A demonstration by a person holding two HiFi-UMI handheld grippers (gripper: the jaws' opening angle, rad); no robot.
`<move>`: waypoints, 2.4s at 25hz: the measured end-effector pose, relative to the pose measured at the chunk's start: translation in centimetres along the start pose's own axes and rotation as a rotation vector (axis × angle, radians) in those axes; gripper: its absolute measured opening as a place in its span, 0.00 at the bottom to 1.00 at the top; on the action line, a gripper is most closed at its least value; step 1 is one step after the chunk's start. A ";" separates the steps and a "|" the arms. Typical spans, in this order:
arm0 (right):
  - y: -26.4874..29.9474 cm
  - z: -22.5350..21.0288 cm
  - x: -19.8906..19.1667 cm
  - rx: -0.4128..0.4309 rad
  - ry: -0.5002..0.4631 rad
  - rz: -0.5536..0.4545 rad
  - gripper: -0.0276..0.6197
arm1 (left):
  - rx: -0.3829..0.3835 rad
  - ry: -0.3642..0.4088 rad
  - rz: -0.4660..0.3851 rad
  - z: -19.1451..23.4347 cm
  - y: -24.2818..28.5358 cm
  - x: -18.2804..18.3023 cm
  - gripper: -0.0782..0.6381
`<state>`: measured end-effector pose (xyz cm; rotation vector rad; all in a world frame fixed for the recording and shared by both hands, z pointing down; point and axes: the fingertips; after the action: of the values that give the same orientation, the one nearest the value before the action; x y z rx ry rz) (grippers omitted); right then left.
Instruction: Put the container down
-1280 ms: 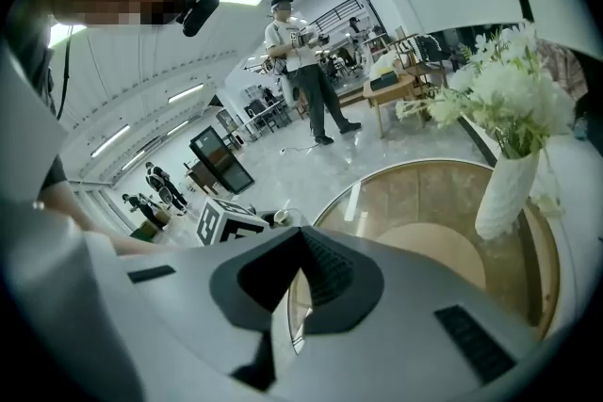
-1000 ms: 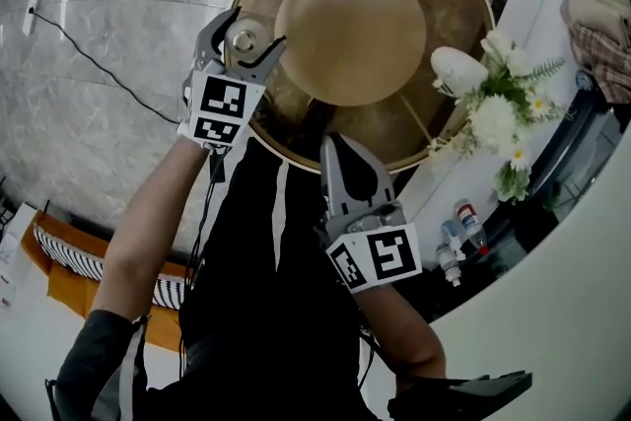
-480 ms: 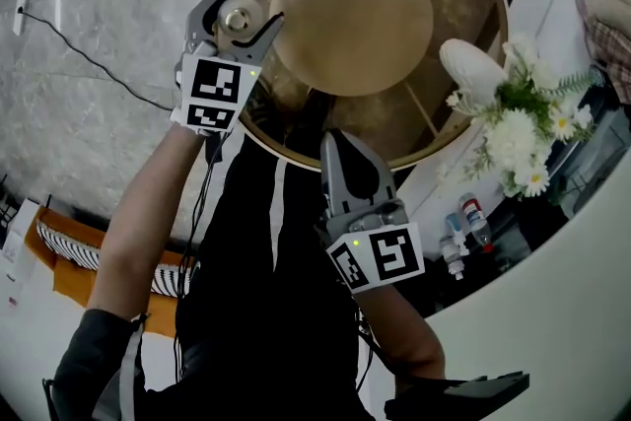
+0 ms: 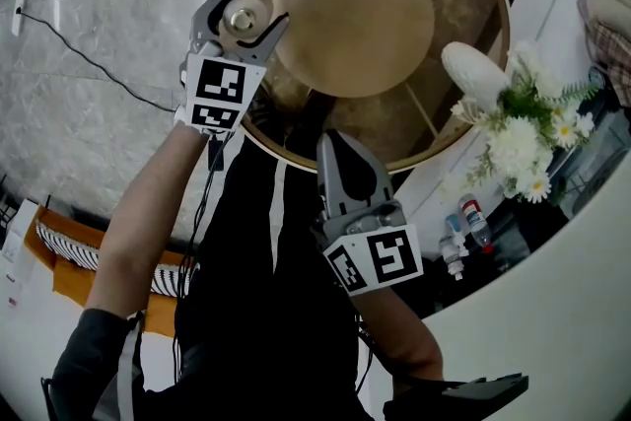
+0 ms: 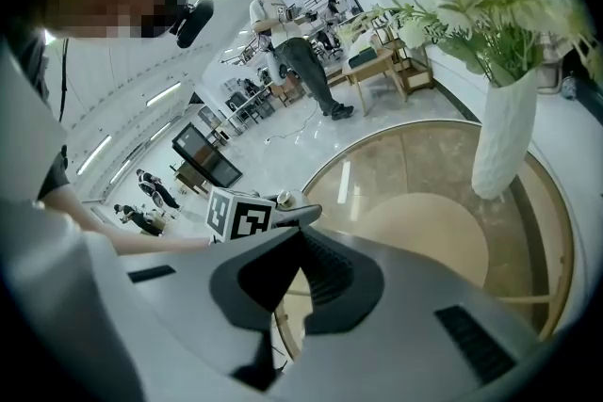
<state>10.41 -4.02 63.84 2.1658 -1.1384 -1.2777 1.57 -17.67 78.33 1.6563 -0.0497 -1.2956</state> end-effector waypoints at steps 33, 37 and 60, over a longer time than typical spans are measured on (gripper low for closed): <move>-9.8 11.2 9.1 0.125 -0.177 -0.168 0.05 | 0.010 -0.184 -0.099 -3.7 -25.2 7.3 0.64; -11.9 12.5 10.8 0.136 -0.219 -0.202 0.05 | -0.012 -0.271 -0.150 -5.6 -30.2 10.5 0.64; -27.5 25.4 19.5 0.244 -0.318 -0.434 0.05 | 0.034 -0.506 -0.581 -9.2 -53.7 26.5 0.31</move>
<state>6.21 -1.10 21.90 2.5538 -1.0112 -1.8033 -7.17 0.80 21.30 1.3740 0.1157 -2.1448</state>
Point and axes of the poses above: the fingertips, and each gripper's own axes: y forward along the fingers, z to its left, x out of its top
